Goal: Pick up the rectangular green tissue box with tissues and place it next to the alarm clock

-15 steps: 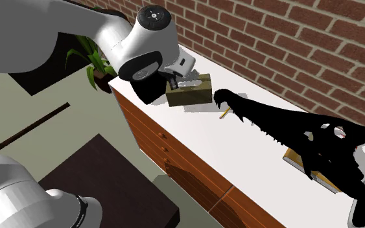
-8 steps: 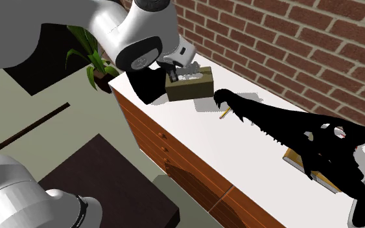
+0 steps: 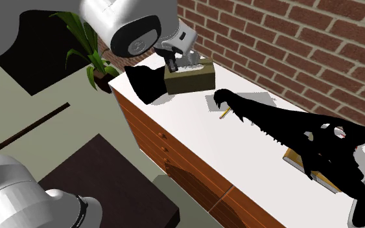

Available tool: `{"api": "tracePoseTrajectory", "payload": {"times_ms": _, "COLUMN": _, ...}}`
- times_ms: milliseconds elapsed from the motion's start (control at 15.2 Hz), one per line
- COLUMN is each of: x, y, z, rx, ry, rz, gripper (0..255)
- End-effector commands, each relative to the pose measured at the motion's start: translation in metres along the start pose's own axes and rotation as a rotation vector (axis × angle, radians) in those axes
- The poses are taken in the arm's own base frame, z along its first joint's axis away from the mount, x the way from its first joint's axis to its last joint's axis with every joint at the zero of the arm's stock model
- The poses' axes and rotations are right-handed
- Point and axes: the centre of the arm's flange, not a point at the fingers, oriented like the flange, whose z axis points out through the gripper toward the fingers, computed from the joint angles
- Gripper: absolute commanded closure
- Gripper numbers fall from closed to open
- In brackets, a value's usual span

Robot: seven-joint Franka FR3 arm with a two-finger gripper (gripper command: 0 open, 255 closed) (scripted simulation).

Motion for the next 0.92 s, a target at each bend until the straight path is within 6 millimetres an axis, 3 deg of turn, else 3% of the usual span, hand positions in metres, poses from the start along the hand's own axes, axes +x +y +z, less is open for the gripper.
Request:
{"api": "tracePoseTrajectory", "payload": {"times_ms": 0, "x": 0.003, "y": -0.005, "z": -0.009, "rx": 0.0, "ry": 0.0, "rz": 0.0, "gripper": 255}}
{"api": "tracePoseTrajectory", "payload": {"times_ms": 858, "x": 0.014, "y": -0.029, "z": -0.072, "rx": 0.0, "ry": 0.0, "rz": 0.0, "gripper": 255}}
